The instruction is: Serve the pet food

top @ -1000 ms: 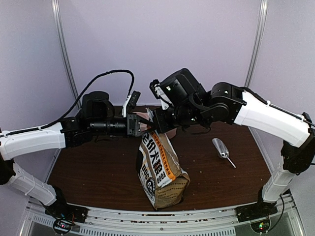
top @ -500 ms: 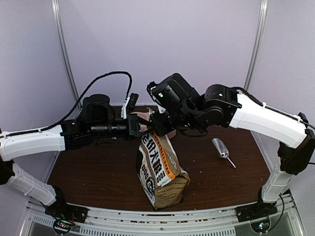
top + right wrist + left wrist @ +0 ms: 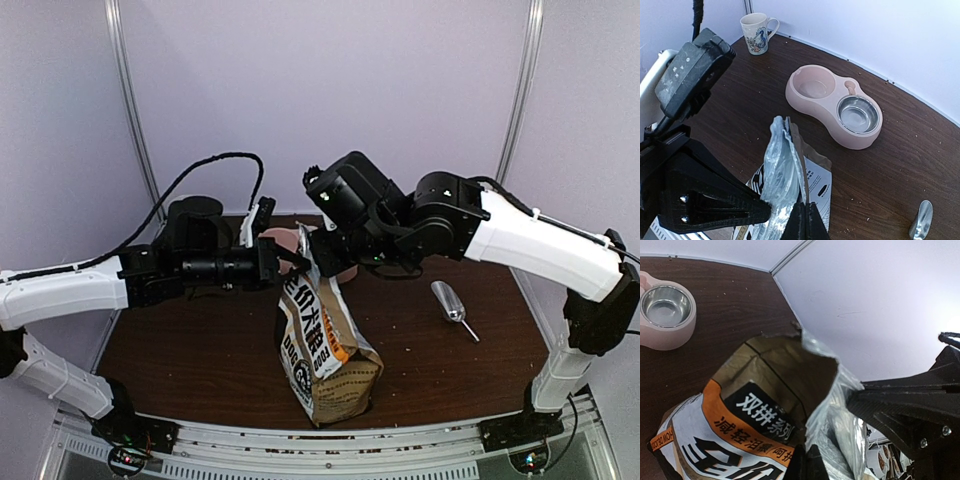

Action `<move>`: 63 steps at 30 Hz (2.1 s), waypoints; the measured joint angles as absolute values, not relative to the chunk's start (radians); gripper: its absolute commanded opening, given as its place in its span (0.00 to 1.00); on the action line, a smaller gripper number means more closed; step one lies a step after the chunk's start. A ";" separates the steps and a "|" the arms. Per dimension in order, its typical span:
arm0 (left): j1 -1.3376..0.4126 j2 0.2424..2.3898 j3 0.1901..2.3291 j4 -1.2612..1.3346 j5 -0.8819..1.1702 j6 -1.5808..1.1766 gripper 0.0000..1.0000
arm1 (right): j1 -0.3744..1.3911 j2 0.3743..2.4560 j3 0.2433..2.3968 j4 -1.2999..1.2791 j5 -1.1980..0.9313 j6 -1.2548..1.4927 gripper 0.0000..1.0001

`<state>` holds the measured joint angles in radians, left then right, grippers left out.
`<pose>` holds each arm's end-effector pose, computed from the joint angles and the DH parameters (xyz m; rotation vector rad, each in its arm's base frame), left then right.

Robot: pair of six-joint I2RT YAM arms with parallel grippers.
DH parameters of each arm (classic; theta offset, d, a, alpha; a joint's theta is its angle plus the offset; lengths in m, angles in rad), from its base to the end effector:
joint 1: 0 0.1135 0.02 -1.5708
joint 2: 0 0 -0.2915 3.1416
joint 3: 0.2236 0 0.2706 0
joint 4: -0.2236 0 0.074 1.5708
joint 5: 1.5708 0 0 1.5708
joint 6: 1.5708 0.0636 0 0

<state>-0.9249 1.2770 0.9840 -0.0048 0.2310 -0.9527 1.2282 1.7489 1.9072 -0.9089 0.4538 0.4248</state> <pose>0.1903 -0.2767 0.3339 0.1544 2.1507 -1.4284 0.1669 0.3850 0.4118 -0.6703 2.1544 0.3668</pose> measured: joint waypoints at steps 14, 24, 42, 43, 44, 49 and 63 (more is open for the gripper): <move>-0.925 1.221 1.032 -0.150 0.192 -0.898 0.00 | 1.226 1.748 1.927 -0.947 0.463 0.455 0.00; -0.891 1.154 1.183 -0.316 0.113 -0.778 0.15 | 1.182 1.729 1.946 -1.014 0.417 0.479 0.09; -0.944 1.286 1.199 -0.337 0.192 -0.744 0.69 | 1.197 1.533 1.759 -0.883 0.284 0.622 0.68; -0.944 1.293 1.199 -0.337 0.196 -0.746 0.69 | 1.198 1.529 1.745 -0.874 0.284 0.632 0.69; -0.945 1.297 1.199 -0.334 0.200 -0.749 0.70 | 1.198 1.527 1.734 -0.867 0.284 0.638 0.69; -0.945 1.302 1.199 -0.302 0.205 -0.758 0.76 | 1.200 1.527 1.714 -0.853 0.284 0.660 0.70; -0.945 1.340 1.199 -0.278 0.207 -0.777 0.53 | 1.200 1.527 1.700 -0.828 0.285 0.688 0.74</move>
<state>-0.9447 1.3403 1.1988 -0.2775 0.2066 -0.7773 1.2003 1.5272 1.7004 -0.8284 0.2848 0.6884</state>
